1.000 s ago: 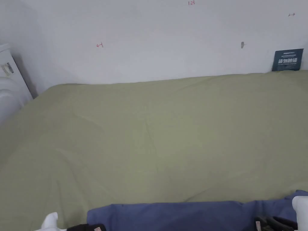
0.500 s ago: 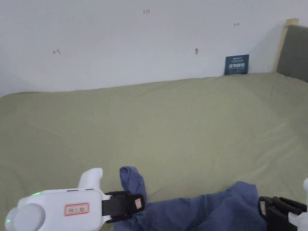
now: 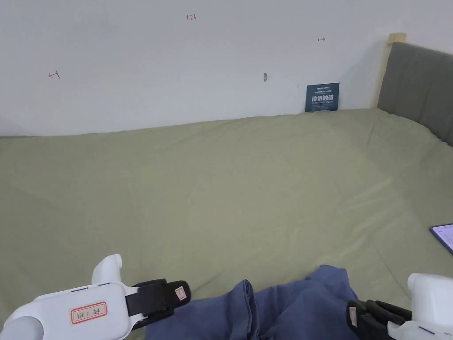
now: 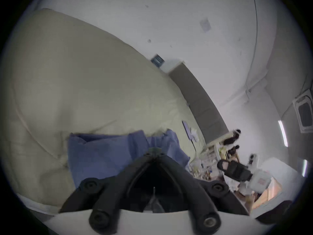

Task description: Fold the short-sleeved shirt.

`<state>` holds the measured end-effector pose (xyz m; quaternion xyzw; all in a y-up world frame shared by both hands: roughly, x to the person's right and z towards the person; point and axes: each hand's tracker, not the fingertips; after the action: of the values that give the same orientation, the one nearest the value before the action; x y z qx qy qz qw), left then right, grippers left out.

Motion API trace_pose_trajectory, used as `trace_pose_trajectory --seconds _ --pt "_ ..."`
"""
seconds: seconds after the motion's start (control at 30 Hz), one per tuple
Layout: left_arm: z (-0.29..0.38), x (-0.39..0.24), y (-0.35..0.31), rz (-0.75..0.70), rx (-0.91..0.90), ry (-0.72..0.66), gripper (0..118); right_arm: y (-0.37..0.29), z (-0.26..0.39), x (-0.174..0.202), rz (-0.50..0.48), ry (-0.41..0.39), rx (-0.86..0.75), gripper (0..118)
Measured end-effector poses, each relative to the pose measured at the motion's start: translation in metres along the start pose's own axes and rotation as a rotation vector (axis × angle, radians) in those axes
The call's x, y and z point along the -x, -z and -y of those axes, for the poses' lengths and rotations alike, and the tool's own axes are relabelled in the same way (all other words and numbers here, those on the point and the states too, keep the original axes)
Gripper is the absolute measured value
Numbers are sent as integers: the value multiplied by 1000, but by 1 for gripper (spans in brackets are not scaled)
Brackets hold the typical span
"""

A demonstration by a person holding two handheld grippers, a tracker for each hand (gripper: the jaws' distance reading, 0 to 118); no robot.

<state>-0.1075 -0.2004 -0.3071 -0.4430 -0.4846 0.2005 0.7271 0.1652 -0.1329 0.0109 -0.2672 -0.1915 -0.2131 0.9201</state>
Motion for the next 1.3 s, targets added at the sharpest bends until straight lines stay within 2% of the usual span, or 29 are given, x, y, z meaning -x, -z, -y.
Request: trace_pose_trajectory --seconds 0.07,0.17,0.23,0.4,0.47,0.57,0.7,0.8,0.9,0.93,0.97,1.0,1.03,1.07,1.13,1.2,1.3 --pt "6 13 13 43 28 -89 0 -1 2 3 -29 2 -1 2" --pt "19 28 39 20 43 -114 0 -6 4 4 -40 3 -20 2" --pt "39 32 67 50 99 -183 0 -12 3 2 -43 4 -30 2" --pt "85 22 131 58 233 -179 0 -26 -2 -3 -17 3 -73 2" --pt "105 17 143 63 228 -182 0 -30 -4 -5 -16 5 -87 2" --pt "126 12 152 148 232 -227 0 -32 -6 -5 -9 3 -101 2" --pt "139 5 144 174 246 -262 0 -26 -9 -1 -9 -2 -91 2" --pt "121 -2 111 209 211 -230 0 -19 -9 2 -12 -11 -87 2" --pt "82 12 51 129 146 -192 0 -9 -12 8 -32 -28 -61 2" --pt "72 23 32 88 132 -178 3 -5 -13 12 -36 -40 -52 2" --pt "64 34 16 49 125 -175 20 -2 -14 15 -41 -49 -44 2" --pt "53 53 3 17 137 -211 49 0 -14 17 -52 -57 -40 2" --pt "49 67 -7 1 156 -243 90 2 -15 20 -67 -63 -36 2" --pt "49 79 -15 -45 156 -278 107 3 -15 23 -80 -64 -36 2" --pt "48 100 -21 -67 132 -344 110 4 -15 27 -109 -66 -31 2" --pt "54 116 -16 -29 139 -415 110 4 -15 28 -126 -62 -30 2" --pt "67 124 2 96 102 -492 110 4 -16 29 -136 -62 -18 2"
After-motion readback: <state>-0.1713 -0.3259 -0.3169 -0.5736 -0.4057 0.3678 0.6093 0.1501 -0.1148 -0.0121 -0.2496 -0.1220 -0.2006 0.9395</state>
